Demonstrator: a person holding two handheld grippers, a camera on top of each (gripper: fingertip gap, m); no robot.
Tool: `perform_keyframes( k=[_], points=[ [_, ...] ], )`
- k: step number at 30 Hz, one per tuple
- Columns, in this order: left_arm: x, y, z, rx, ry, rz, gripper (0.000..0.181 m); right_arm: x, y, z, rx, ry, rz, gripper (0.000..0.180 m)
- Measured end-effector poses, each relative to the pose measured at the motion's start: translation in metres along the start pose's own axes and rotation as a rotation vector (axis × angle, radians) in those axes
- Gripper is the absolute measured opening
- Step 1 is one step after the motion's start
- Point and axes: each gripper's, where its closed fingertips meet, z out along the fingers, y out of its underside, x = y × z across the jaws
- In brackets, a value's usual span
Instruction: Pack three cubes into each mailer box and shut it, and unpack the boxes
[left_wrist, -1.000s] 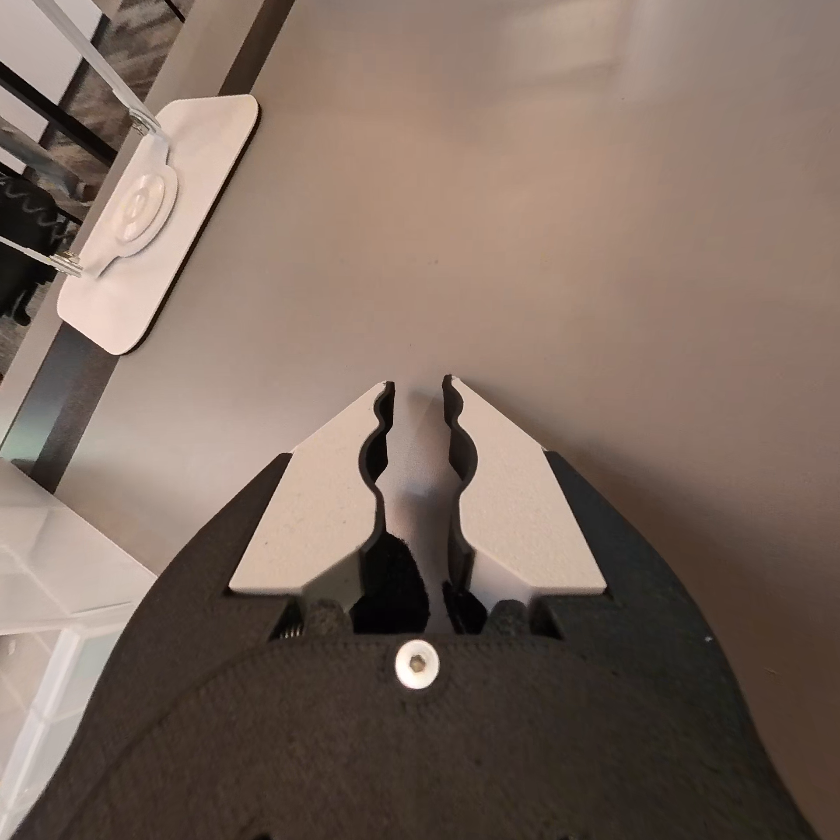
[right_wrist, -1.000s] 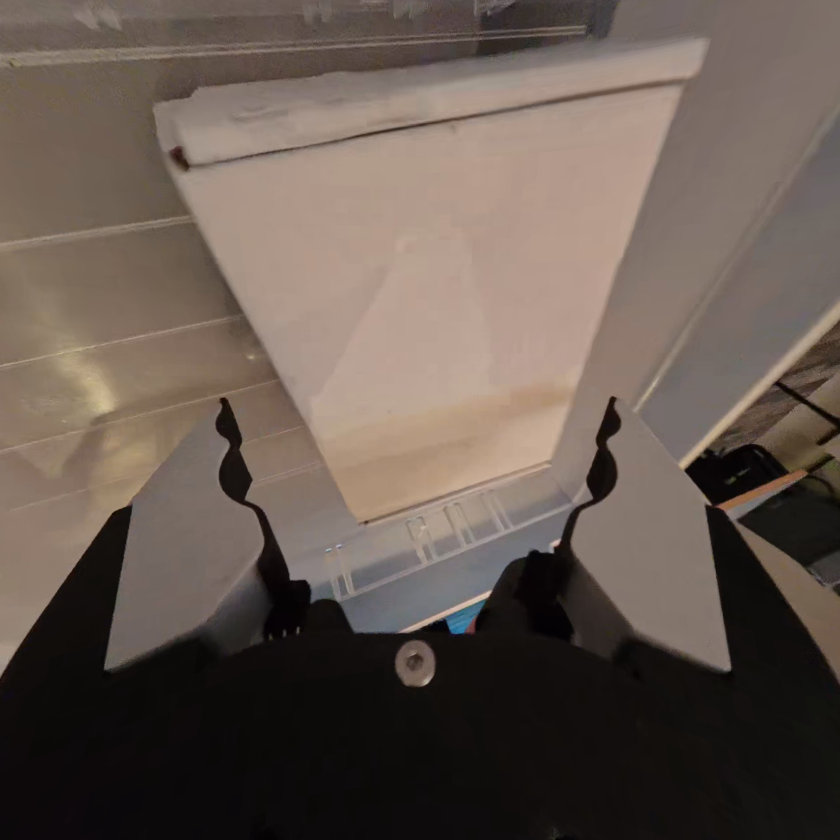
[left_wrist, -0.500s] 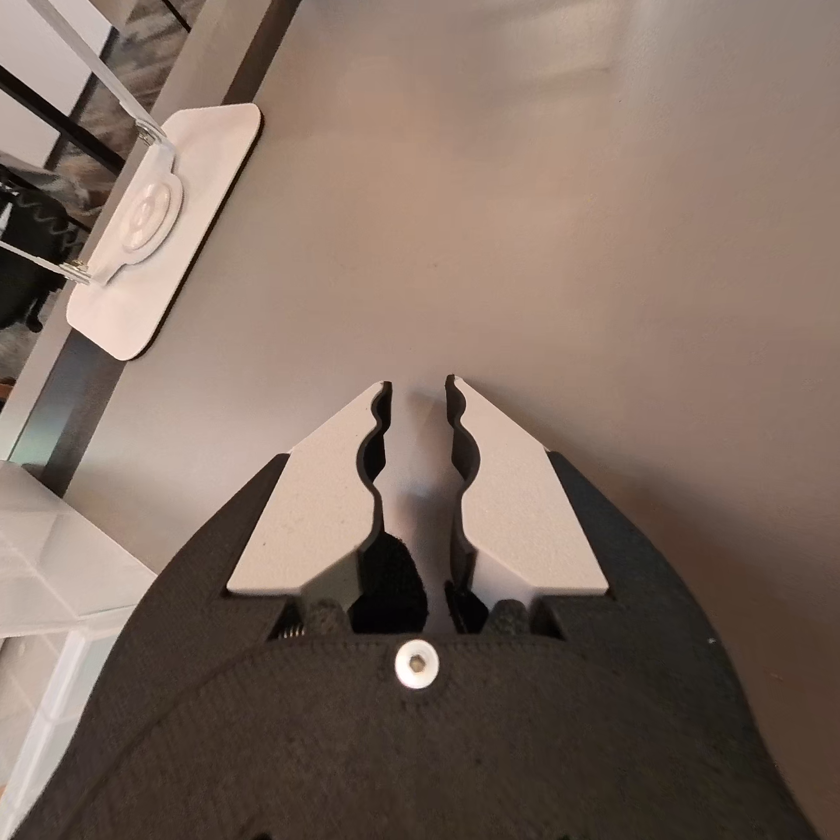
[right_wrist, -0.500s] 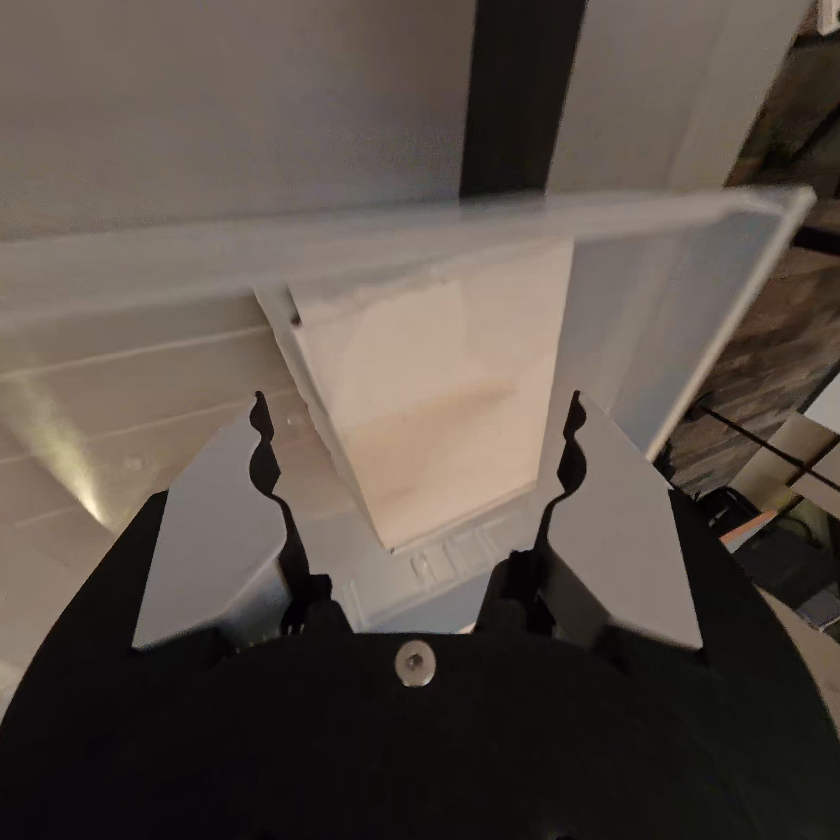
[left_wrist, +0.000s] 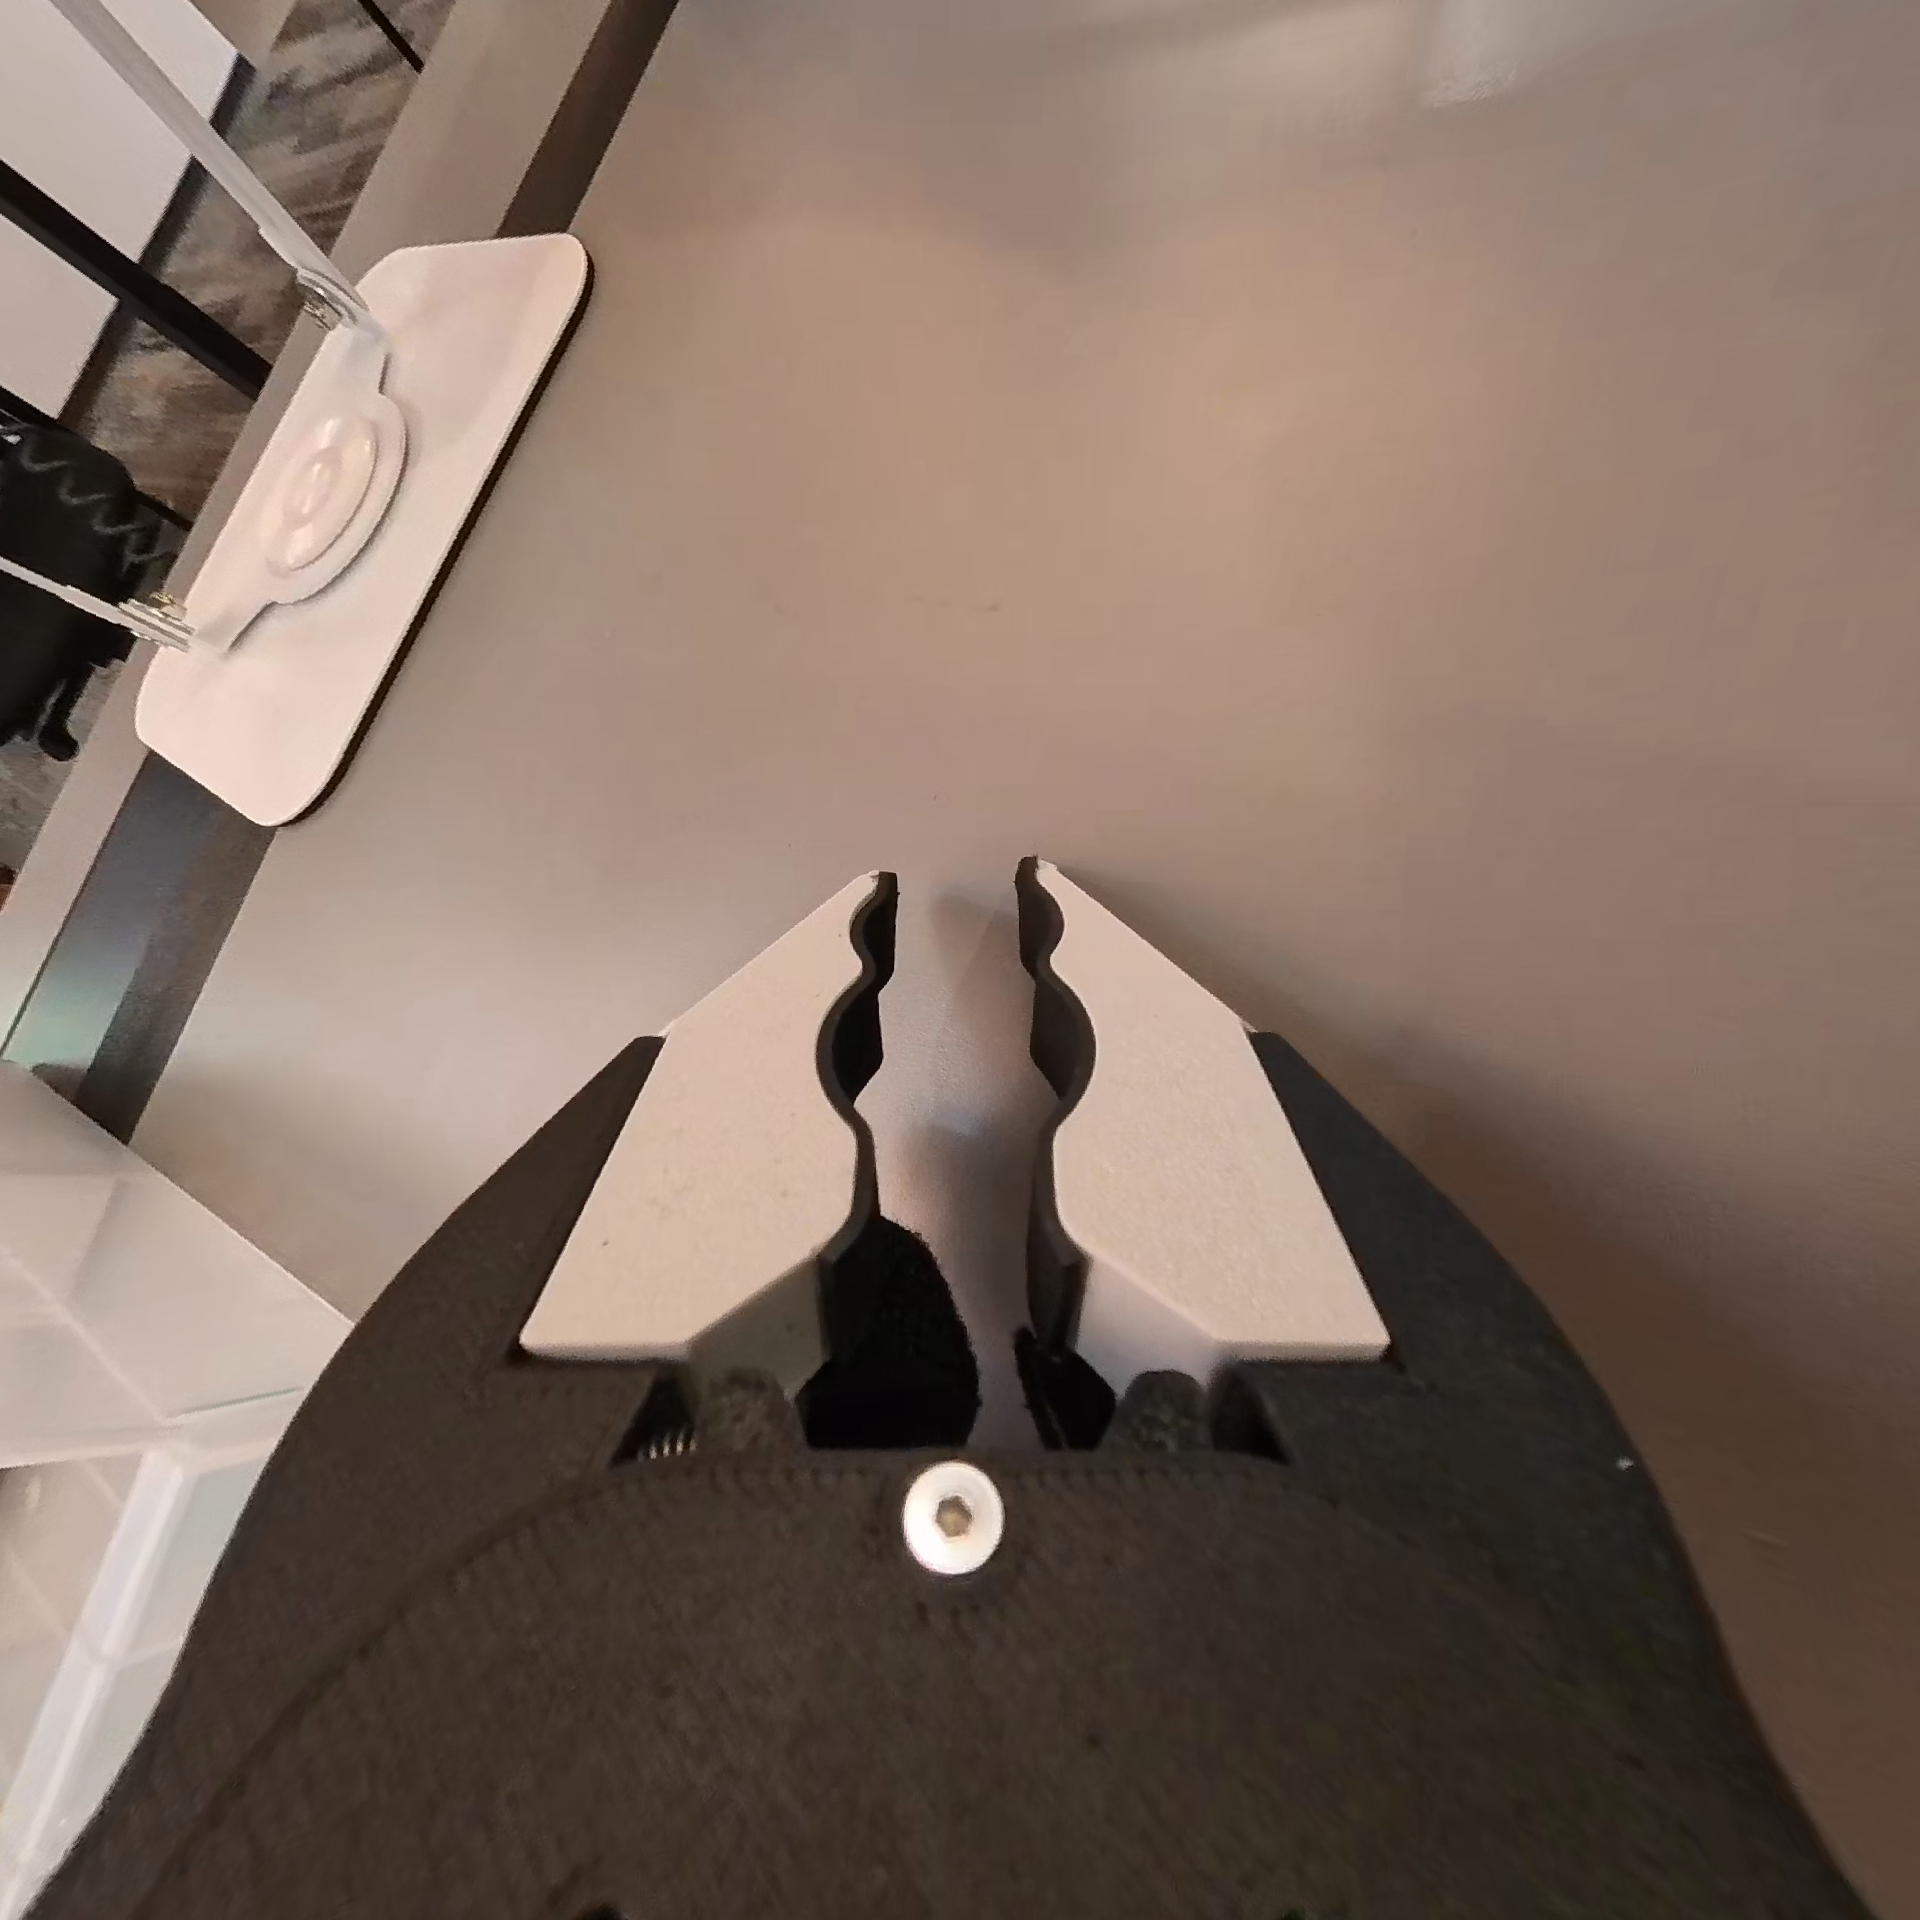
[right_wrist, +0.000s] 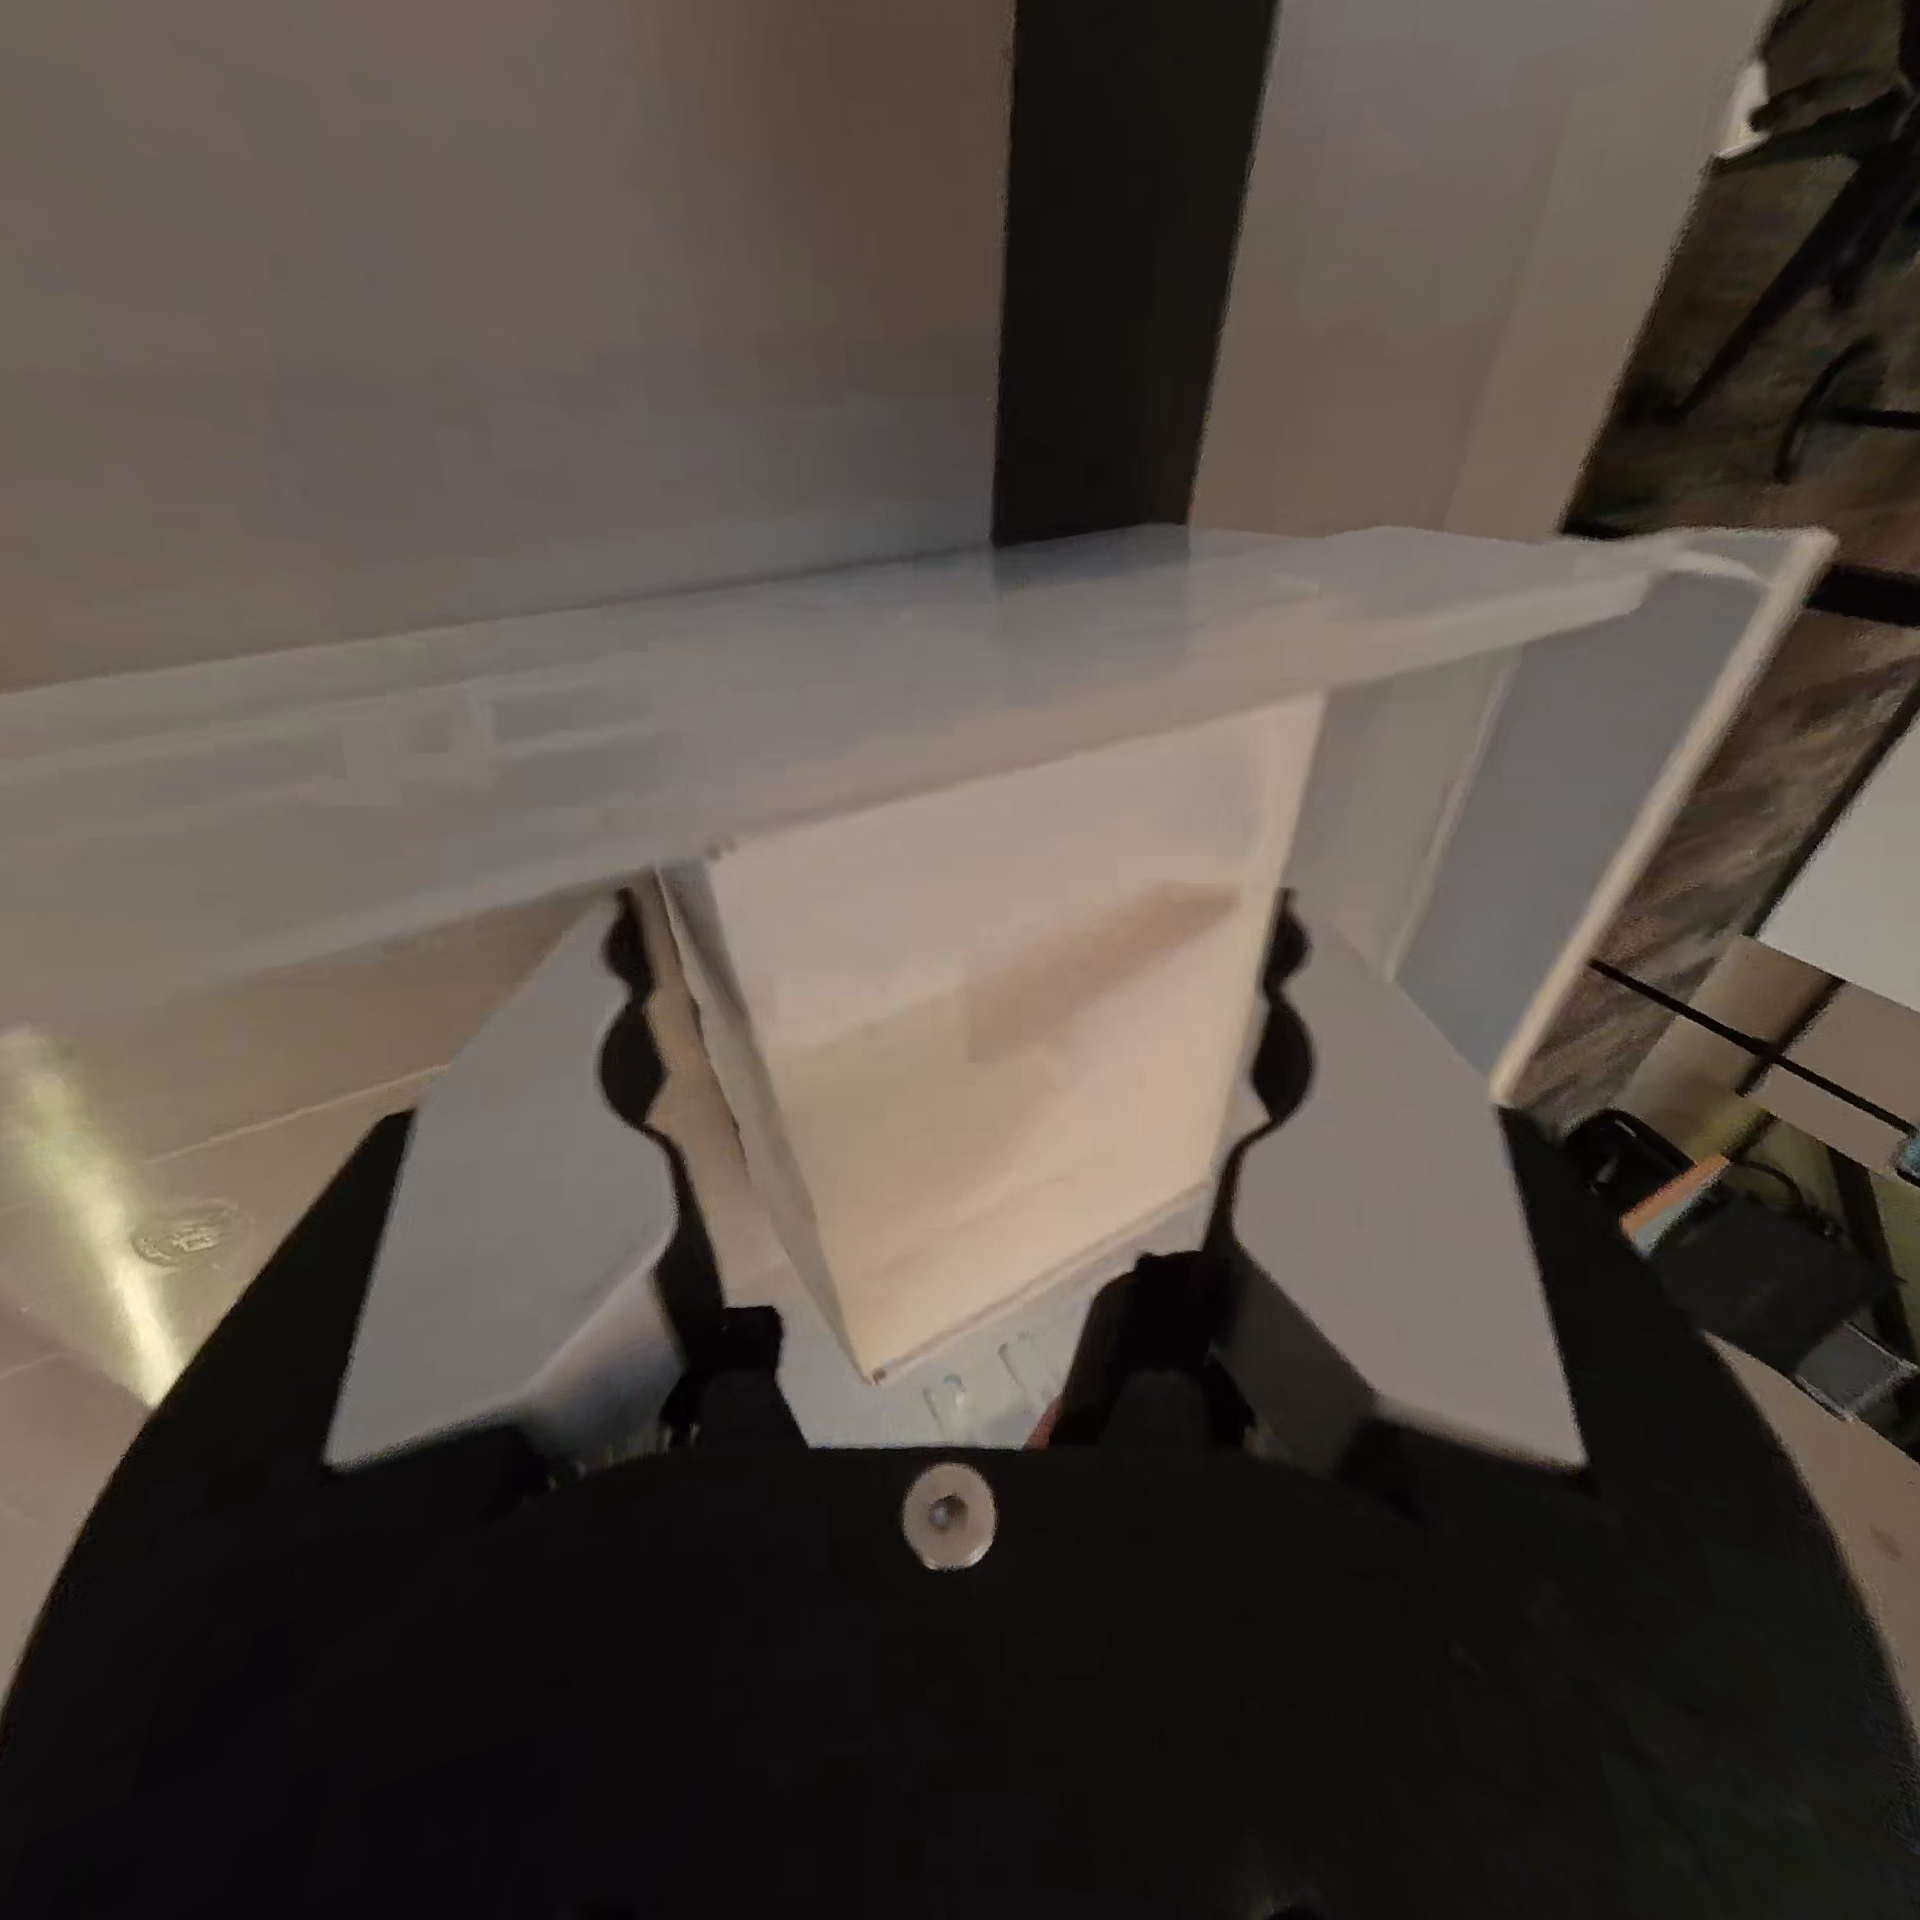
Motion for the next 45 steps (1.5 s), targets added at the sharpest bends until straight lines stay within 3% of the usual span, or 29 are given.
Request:
perform_keyframes(
  k=[3, 7, 13, 17, 18, 19, 23, 27, 31, 35, 39, 40, 42, 45],
  points=[
    [0.000, 0.000, 0.000, 0.000, 0.001, -0.001, 0.022, 0.002, 0.030, -0.012, -0.059, -0.014, -0.005, 0.109],
    [0.000, 0.000, 0.000, 0.000, 0.006, -0.007, 0.022, 0.002, 0.079, 0.002, -0.165, -0.022, -0.002, 0.103],
    [0.000, 0.000, 0.001, -0.001, 0.007, -0.007, 0.022, -0.001, 0.082, 0.012, -0.121, 0.012, 0.023, 0.088],
    [-0.003, 0.000, 0.000, 0.001, -0.005, -0.019, 0.027, -0.004, 0.081, 0.006, -0.119, -0.012, 0.062, 0.089],
    [-0.004, 0.000, 0.000, 0.006, -0.009, -0.018, 0.032, -0.001, 0.082, 0.002, -0.130, 0.010, 0.080, 0.094],
    [-0.006, 0.000, -0.002, 0.007, -0.013, -0.017, 0.038, 0.003, 0.083, -0.004, -0.135, 0.036, 0.101, 0.110],
    [-0.044, -0.015, -0.036, 0.095, -0.155, -0.053, 0.045, 0.009, 0.072, -0.049, -0.044, 0.115, 0.201, 0.090],
    [-0.133, -0.029, -0.123, 0.250, -0.539, -0.102, 0.037, 0.016, 0.041, -0.111, 0.165, 0.237, 0.435, 0.086],
    [-0.220, 0.034, -0.201, 0.157, -0.863, -0.205, 0.050, -0.007, 0.003, -0.158, 0.319, 0.266, 0.560, 0.083],
    [-0.262, 0.132, -0.211, -0.055, -0.827, -0.448, 0.075, -0.038, -0.042, -0.187, 0.377, 0.350, 0.536, 0.075],
    [-0.265, 0.191, -0.180, -0.167, -0.657, -0.633, 0.045, -0.078, -0.098, -0.194, 0.468, 0.320, 0.487, 0.074],
    [-0.265, 0.198, -0.176, -0.200, -0.645, -0.612, 0.031, -0.085, -0.109, -0.194, 0.480, 0.323, 0.479, 0.073],
    [-0.269, 0.198, -0.170, -0.186, -0.646, -0.545, 0.028, -0.095, -0.125, -0.195, 0.484, 0.353, 0.449, 0.070],
    [-0.279, 0.201, -0.172, -0.082, -0.671, -0.689, 0.009, -0.109, -0.147, -0.197, 0.535, 0.361, 0.465, 0.066]
  ],
)
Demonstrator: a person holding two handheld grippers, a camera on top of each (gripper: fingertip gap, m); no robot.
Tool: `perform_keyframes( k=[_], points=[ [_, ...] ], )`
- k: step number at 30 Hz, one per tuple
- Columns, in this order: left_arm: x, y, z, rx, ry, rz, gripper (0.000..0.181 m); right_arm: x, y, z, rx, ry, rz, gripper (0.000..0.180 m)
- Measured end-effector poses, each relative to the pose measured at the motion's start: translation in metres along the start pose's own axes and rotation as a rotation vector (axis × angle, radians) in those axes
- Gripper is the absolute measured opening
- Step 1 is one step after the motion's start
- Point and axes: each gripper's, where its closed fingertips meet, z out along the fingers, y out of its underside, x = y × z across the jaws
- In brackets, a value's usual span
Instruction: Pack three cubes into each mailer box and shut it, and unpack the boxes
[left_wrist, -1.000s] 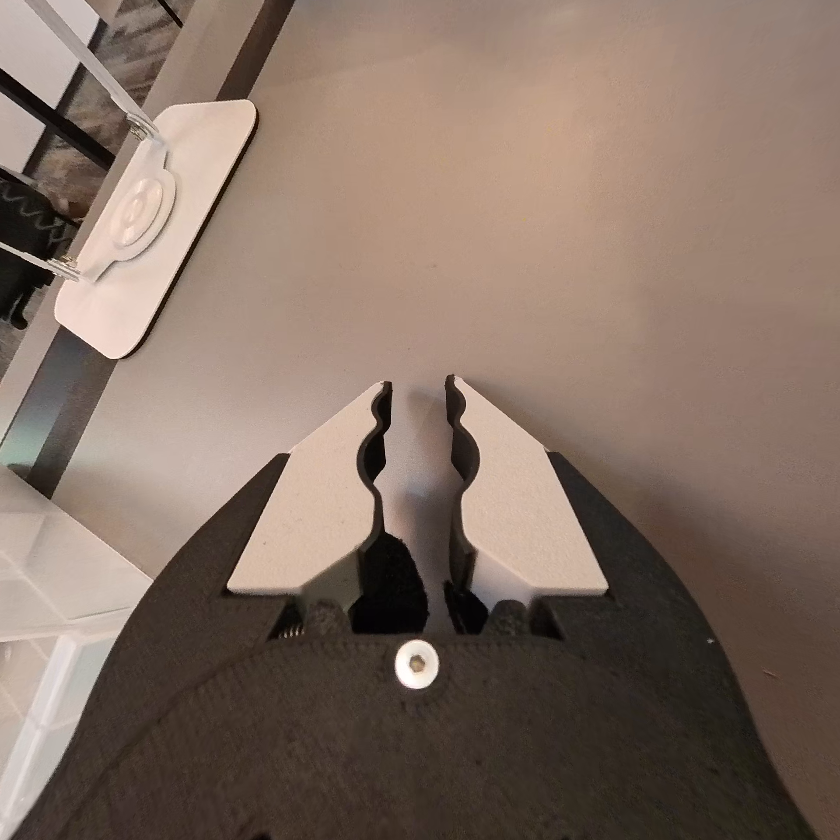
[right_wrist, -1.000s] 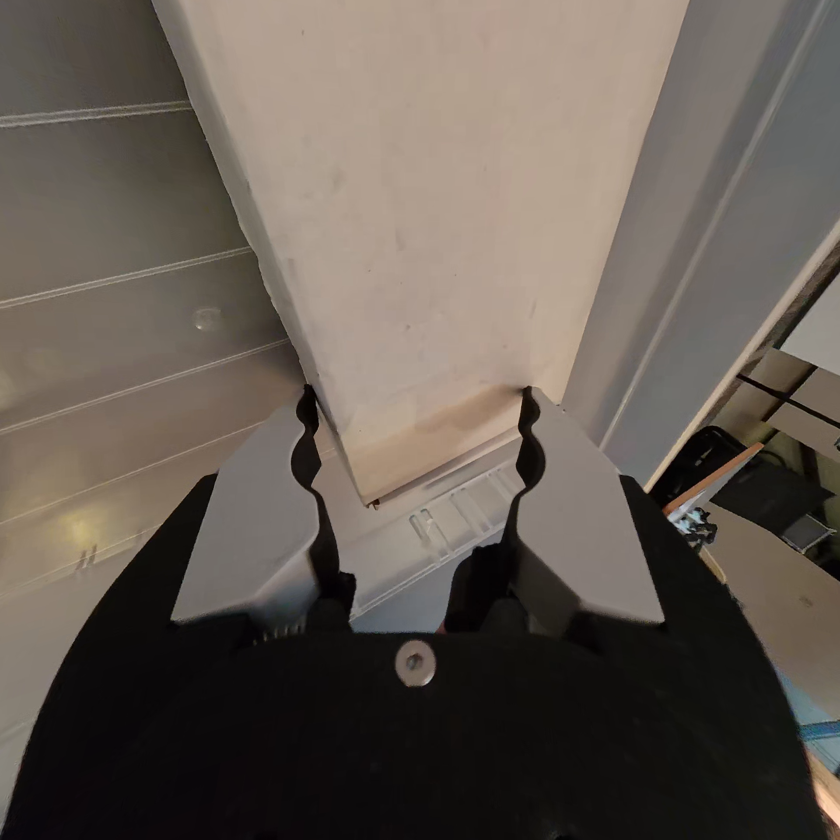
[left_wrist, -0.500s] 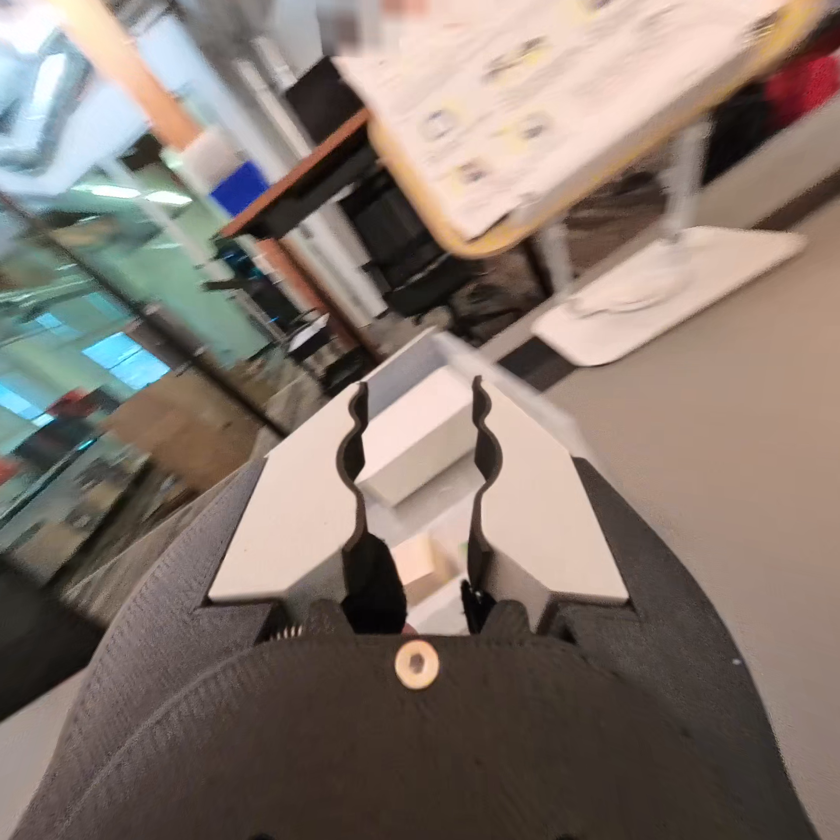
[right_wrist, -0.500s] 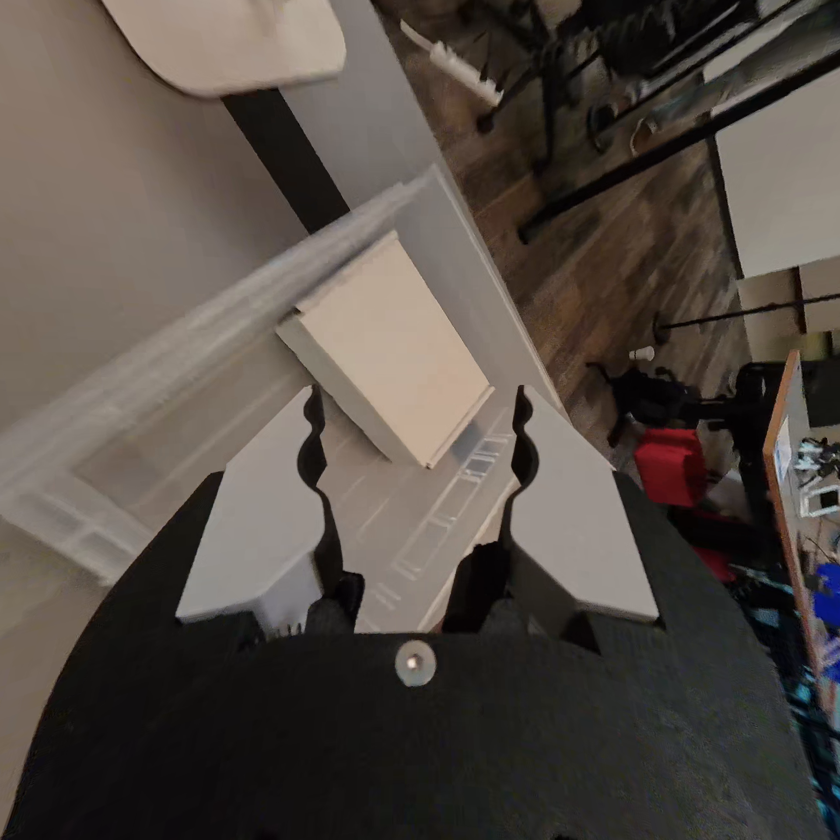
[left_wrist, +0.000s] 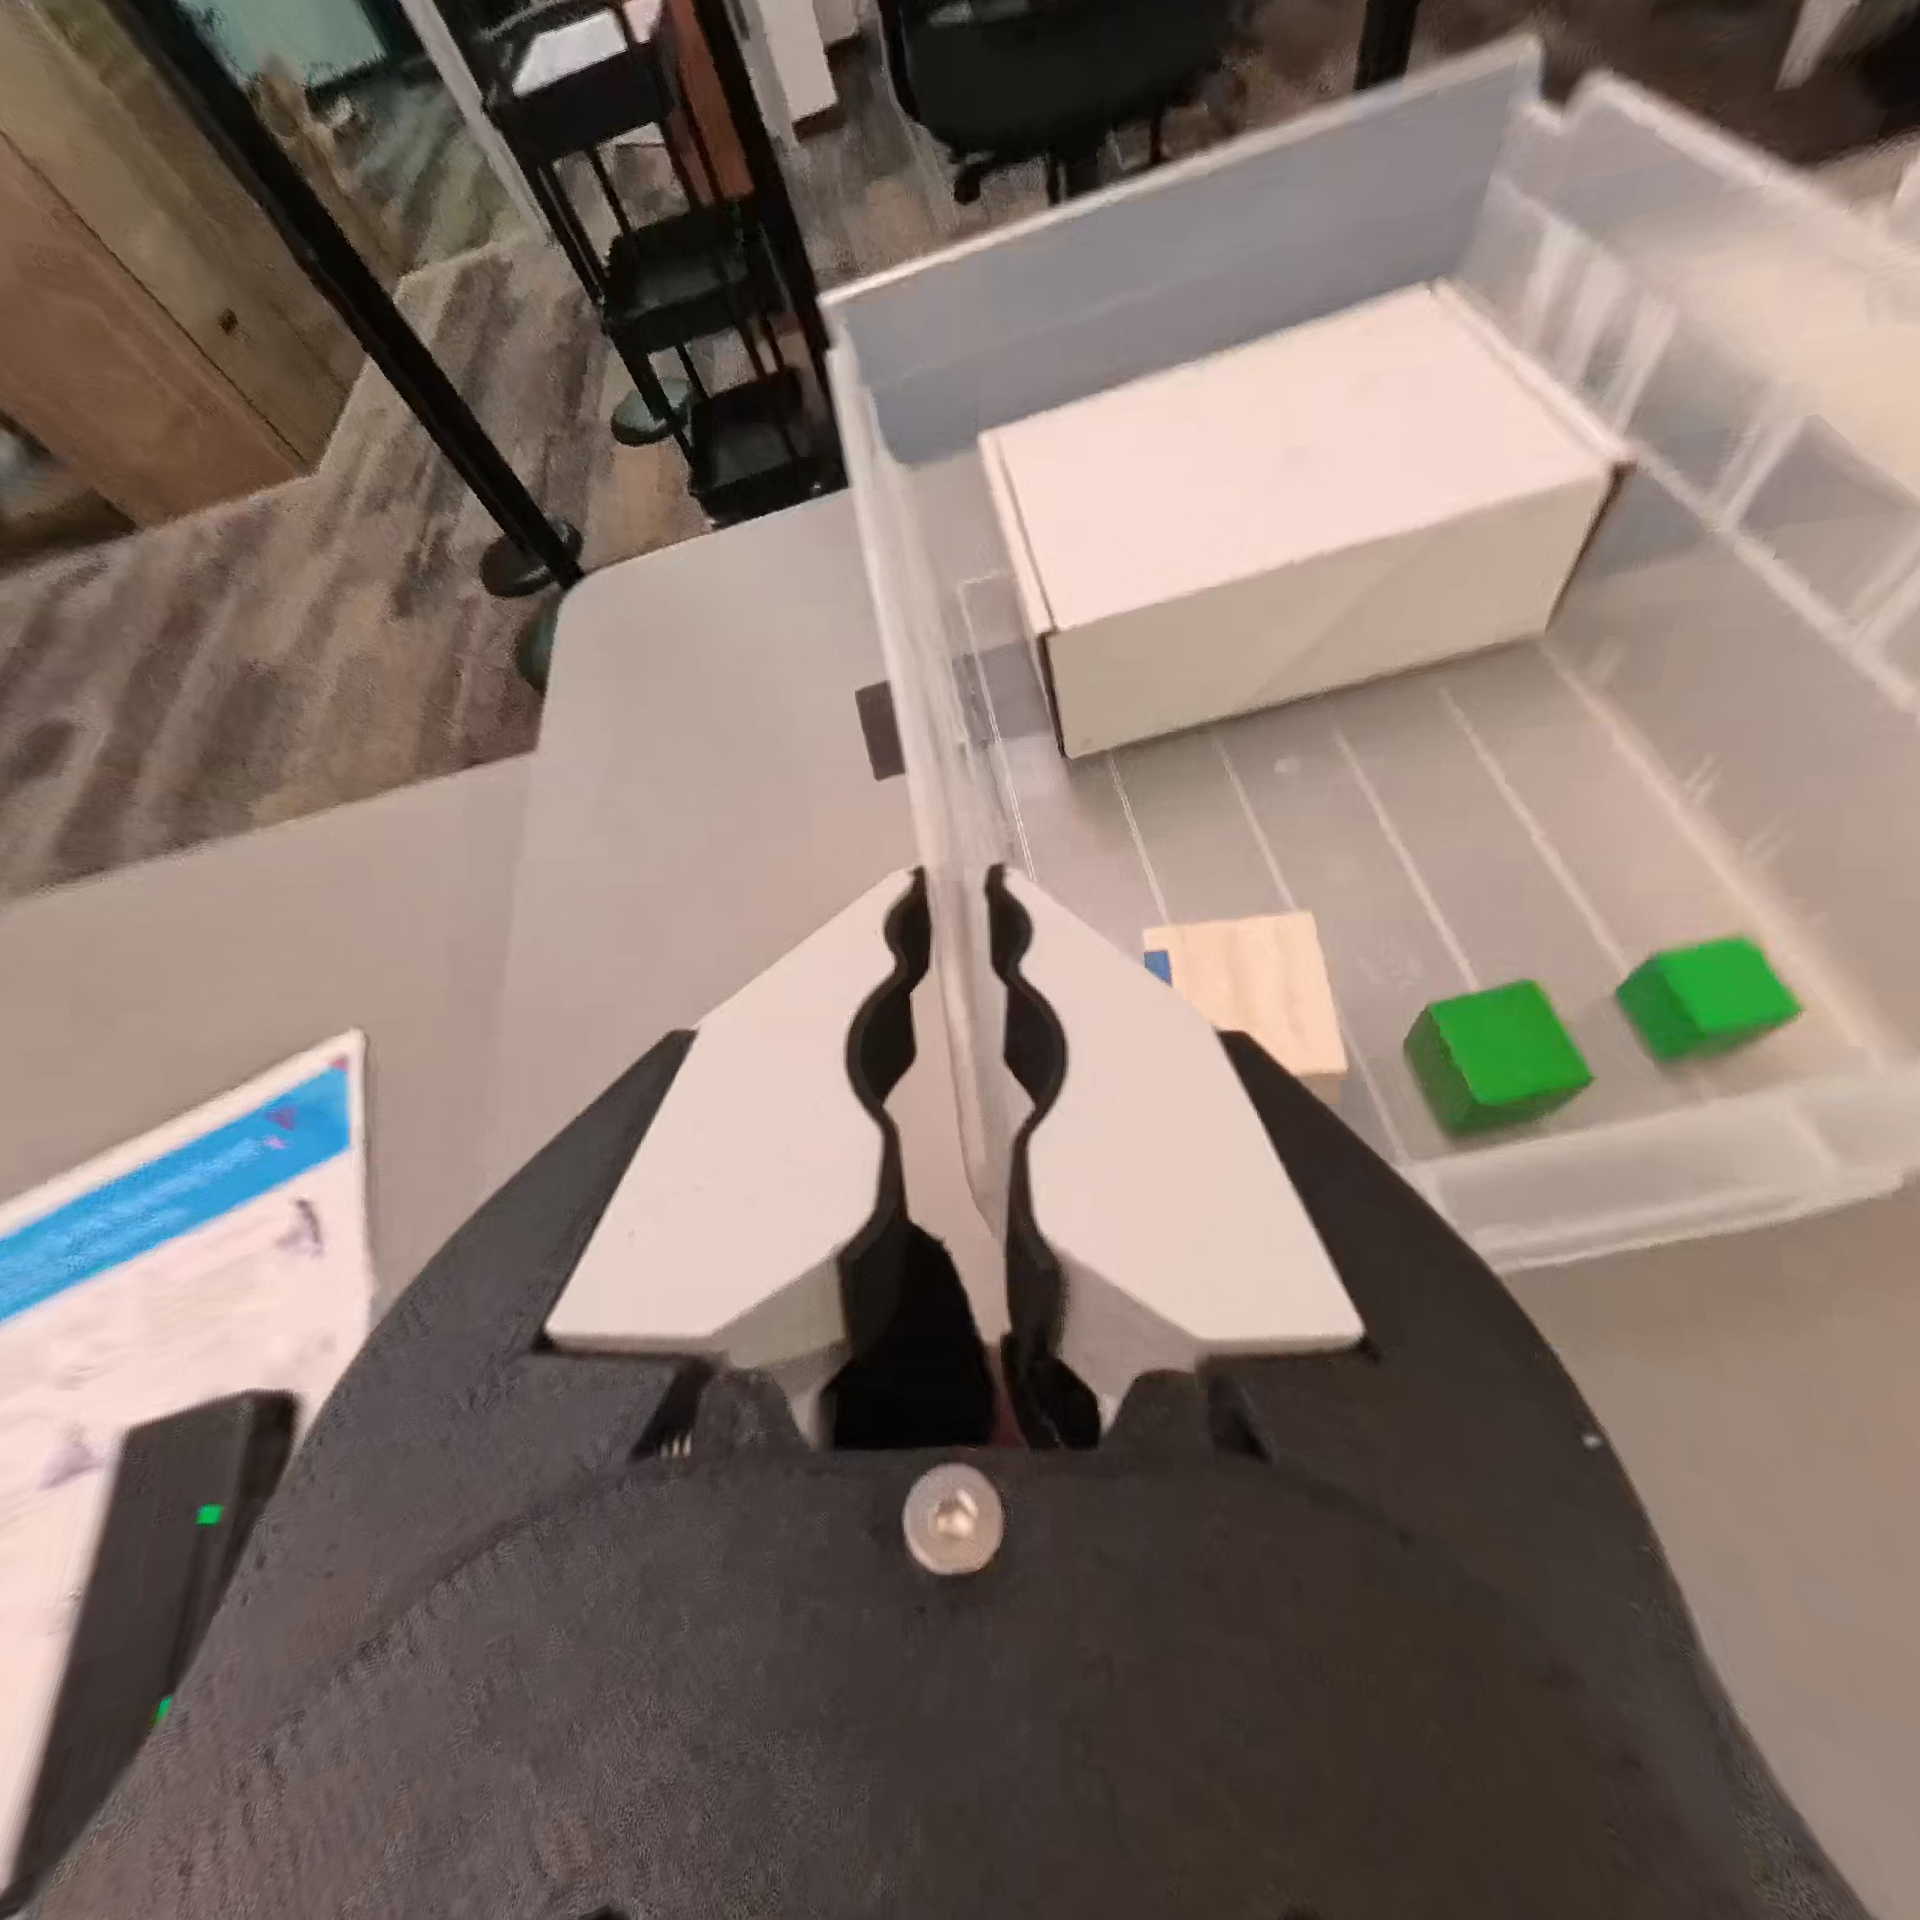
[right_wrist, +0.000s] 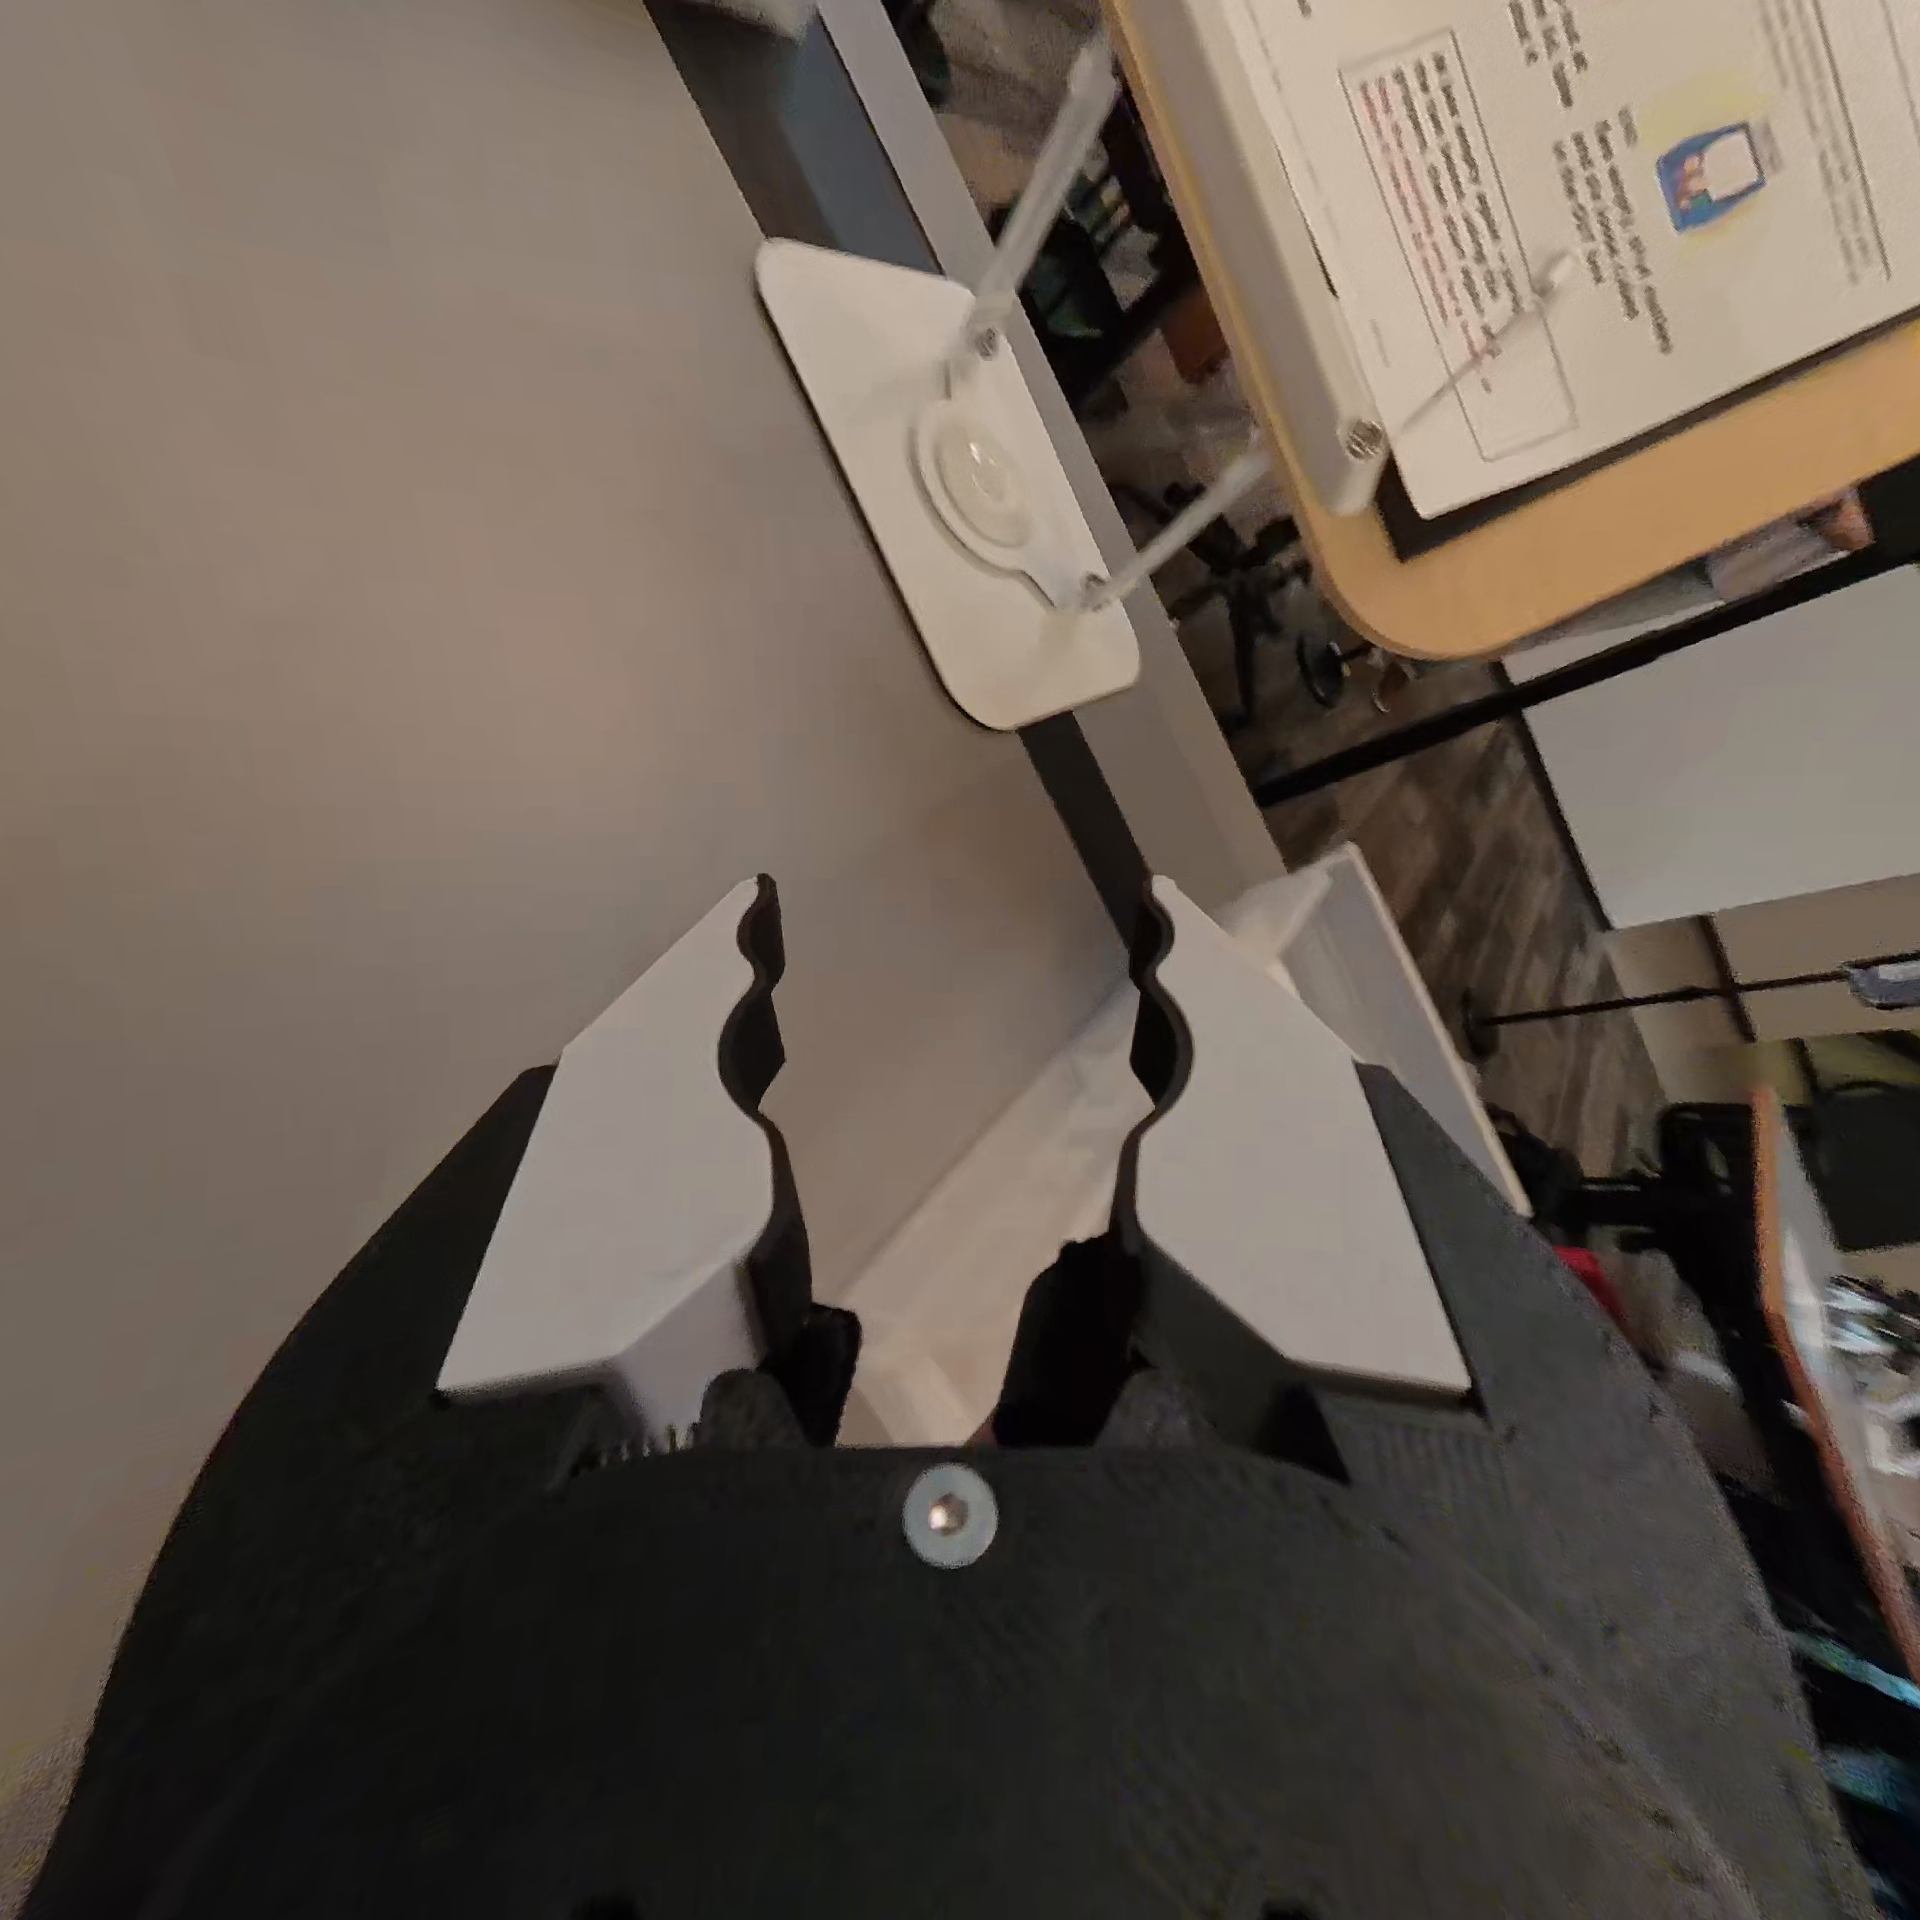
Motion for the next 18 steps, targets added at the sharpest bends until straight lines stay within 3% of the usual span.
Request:
perform_keyframes(
  k=[6, 7, 9, 11, 12, 14, 18],
  points=[
    [0.004, 0.004, -0.008, 0.018, 0.014, -0.026, 0.006, -0.058, -0.011, 0.012, 0.060, -0.108, 0.042, 0.063],
    [0.003, 0.006, -0.010, 0.004, 0.010, 0.000, 0.012, -0.065, -0.012, 0.014, 0.069, -0.121, 0.048, 0.063],
    [-0.018, -0.008, -0.026, 0.033, -0.131, 0.090, 0.063, -0.076, -0.014, 0.018, 0.087, -0.139, 0.062, 0.063],
    [-0.027, -0.048, -0.054, 0.143, -0.207, 0.213, 0.077, -0.087, -0.016, 0.021, 0.113, -0.168, 0.067, 0.063],
    [-0.022, -0.066, -0.063, 0.149, -0.188, 0.286, 0.072, -0.092, -0.016, 0.024, 0.119, -0.180, 0.069, 0.063],
    [0.026, -0.104, -0.068, 0.227, 0.029, 0.455, 0.048, -0.105, -0.017, 0.030, 0.129, -0.216, 0.061, 0.062],
    [0.090, -0.115, -0.005, 0.047, 0.287, 0.790, 0.081, -0.133, -0.016, 0.040, 0.118, -0.281, -0.015, 0.060]
  ],
)
